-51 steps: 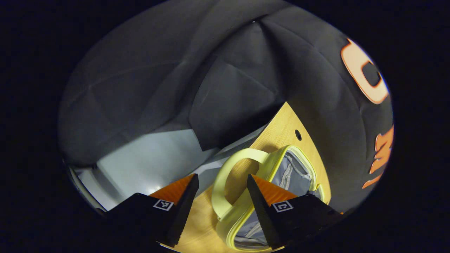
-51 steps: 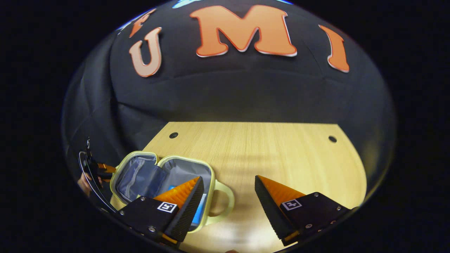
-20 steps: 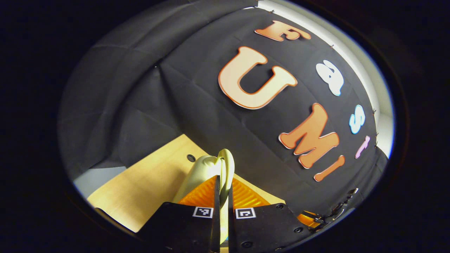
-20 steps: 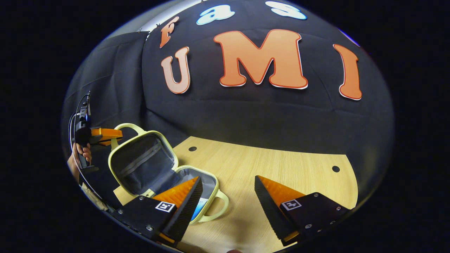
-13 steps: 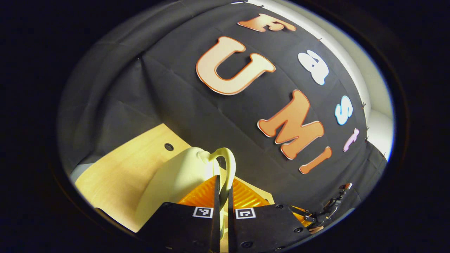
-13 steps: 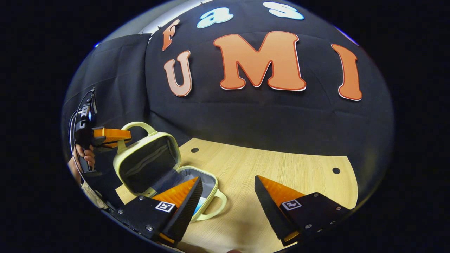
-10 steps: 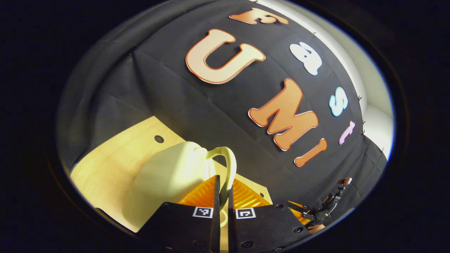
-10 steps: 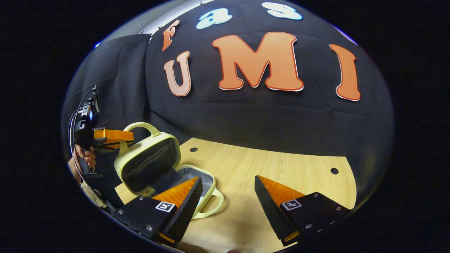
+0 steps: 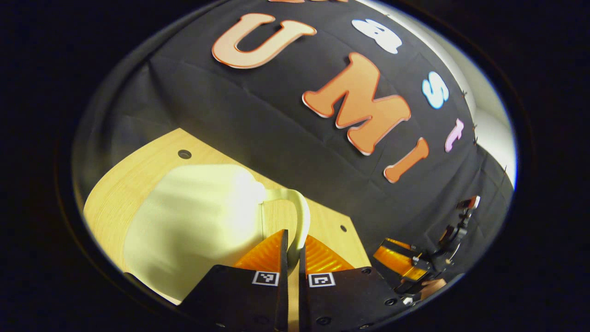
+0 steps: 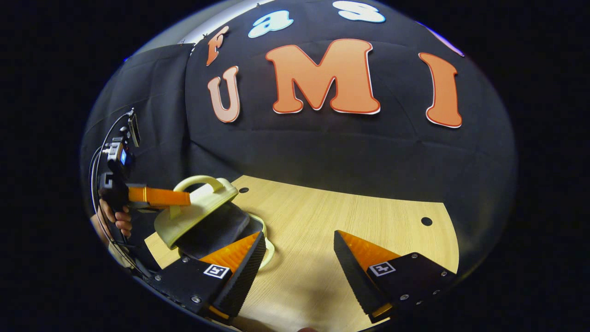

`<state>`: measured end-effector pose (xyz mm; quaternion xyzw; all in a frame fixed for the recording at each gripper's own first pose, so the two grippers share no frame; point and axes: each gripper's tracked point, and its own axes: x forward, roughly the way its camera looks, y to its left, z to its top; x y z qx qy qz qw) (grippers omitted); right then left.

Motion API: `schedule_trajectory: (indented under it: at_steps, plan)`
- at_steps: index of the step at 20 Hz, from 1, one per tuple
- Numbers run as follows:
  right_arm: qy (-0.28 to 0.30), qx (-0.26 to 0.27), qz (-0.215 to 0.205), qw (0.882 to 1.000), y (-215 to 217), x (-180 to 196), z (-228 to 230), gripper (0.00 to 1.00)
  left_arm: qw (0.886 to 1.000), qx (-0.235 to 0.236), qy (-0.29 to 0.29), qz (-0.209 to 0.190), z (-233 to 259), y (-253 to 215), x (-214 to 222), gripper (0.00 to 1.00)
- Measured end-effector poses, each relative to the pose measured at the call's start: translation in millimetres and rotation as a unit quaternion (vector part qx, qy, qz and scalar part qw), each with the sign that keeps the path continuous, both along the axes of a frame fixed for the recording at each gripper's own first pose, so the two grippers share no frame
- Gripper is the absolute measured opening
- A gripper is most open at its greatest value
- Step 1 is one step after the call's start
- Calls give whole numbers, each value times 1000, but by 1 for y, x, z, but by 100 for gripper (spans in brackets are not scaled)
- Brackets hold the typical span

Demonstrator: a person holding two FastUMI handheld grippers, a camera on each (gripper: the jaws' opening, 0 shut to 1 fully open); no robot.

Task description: First open the suitcase, pack the skin care products into it, and then close the suitcase.

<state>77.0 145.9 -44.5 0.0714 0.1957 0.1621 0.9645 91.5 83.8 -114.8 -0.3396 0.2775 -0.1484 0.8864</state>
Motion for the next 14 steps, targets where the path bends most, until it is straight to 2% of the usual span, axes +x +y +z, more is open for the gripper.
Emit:
schedule_trajectory:
  at_steps: [4,9,14]
  plan:
    - [7,-5,3,1000,-9,-3,-11,94,997,52,33,-43,-30,-44,-10,9]
    - [10,-26,-8,1000,-32,-6,-26,94,993,81,61,-56,-54,-67,-7,9]
    - [13,-39,-22,999,-54,-10,-38,95,979,155,101,-88,-93,-87,-15,9]
